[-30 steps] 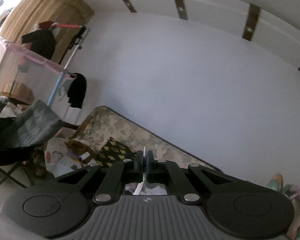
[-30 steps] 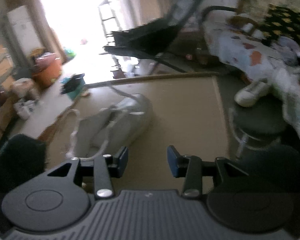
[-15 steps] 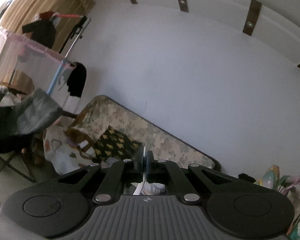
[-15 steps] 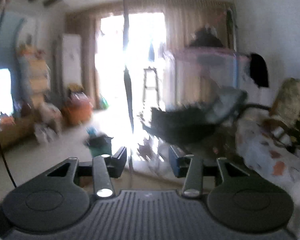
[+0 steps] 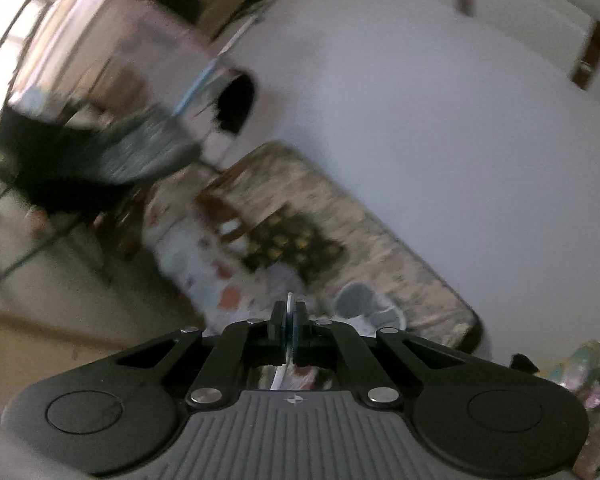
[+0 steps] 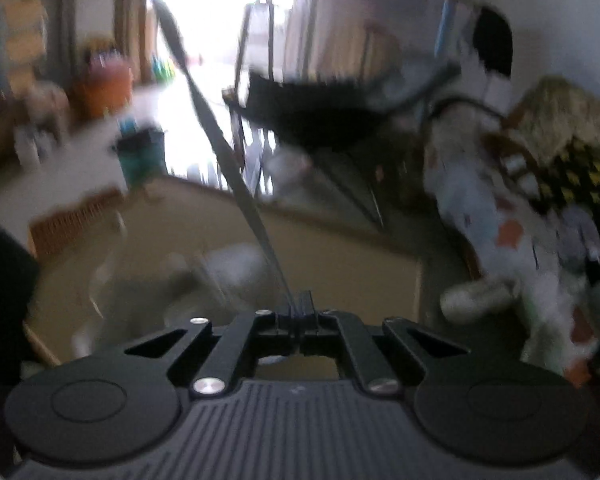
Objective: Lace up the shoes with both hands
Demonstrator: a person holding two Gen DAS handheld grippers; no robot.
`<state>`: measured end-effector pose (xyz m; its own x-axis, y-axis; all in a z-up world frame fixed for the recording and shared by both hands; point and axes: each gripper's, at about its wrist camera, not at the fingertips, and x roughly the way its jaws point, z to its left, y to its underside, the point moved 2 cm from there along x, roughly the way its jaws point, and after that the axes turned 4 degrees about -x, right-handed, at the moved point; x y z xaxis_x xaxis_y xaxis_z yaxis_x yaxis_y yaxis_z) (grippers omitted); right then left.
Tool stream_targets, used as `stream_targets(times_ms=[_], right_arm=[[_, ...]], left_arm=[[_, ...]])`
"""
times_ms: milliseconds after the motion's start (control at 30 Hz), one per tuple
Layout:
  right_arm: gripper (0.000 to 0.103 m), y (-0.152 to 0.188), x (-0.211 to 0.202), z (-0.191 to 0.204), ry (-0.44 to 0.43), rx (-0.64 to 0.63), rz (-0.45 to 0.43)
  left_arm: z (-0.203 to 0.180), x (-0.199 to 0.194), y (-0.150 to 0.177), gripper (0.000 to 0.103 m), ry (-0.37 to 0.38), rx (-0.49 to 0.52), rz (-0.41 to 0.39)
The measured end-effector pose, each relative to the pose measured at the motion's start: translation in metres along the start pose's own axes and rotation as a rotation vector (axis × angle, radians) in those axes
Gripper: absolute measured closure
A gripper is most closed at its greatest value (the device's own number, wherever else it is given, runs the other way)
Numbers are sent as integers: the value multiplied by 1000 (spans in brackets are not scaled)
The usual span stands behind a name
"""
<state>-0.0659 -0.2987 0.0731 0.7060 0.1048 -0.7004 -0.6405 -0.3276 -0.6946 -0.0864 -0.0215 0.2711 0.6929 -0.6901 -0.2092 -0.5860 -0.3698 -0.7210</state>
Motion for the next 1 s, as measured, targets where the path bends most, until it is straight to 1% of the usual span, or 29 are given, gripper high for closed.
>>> stream_targets(times_ms=[67,167,200,233,300,367,433,500,600,733,800,867,1000], right_arm=[[101,11,14,-1,4,-43,110],[96,28,33,8,-5,-159,292],[96,34,33,13,-13,-204,320],[95,39,31,17,-23,-238,325],[90,43,21,22,-36,-248,300],[83,45,5,24,-36,-239,245],[71,44,-11,27,-23,-218,189],[67,41,-26,28,-5,-186,141],[66,34,-39,30,-13,-156,83],[66,19,-49,38,-69,-146,-19],[66,11,-53,49,-94,-144,-52],[67,4,-49,60,-127,-130,-56],[68,-5,-37,72,-175,-91,-33]], left_arm=[[27,11,22,101,-24,-68,15],[65,29,57,101,-58,-159,29],[74,34,67,101,-64,-175,32],[82,40,78,101,-70,-190,34],[96,47,96,101,-78,-214,34],[106,54,113,101,-69,-247,44],[113,60,125,101,-61,-273,46],[117,65,134,101,-62,-287,39],[118,67,143,101,-65,-293,35],[117,68,151,101,-72,-311,11],[117,68,155,101,-71,-329,9],[117,70,159,101,-77,-343,18],[116,69,166,101,-78,-339,35]])
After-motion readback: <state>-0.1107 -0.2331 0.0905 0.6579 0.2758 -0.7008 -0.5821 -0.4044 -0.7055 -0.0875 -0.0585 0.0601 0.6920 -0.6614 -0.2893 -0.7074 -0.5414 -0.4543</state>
